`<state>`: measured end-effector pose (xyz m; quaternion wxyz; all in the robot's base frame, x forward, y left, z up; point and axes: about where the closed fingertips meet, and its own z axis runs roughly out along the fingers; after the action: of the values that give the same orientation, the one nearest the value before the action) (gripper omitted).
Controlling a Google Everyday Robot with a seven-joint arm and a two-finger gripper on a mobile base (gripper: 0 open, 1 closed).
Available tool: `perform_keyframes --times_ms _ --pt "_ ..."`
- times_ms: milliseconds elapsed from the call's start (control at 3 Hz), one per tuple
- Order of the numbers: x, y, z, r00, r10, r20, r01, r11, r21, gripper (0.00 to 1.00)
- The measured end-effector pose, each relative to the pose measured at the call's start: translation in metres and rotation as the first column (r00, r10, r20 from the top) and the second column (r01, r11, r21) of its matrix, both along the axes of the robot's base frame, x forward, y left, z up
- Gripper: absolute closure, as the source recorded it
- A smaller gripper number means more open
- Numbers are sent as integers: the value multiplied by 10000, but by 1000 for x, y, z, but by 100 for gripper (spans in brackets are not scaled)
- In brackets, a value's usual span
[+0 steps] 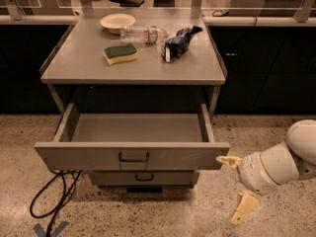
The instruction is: Close top drawer
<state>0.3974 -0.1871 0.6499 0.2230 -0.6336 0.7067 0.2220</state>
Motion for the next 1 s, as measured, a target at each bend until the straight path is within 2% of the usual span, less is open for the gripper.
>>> perform_keyframes --times_ms 333,667,1000 --pt "33 6 1 9977 64 669 -77 9998 199 0" --pt "56 9 -1 9952 116 969 -146 9994 300 0" --pt "98 17 7 9902 290 1363 -348 9986 401 0"
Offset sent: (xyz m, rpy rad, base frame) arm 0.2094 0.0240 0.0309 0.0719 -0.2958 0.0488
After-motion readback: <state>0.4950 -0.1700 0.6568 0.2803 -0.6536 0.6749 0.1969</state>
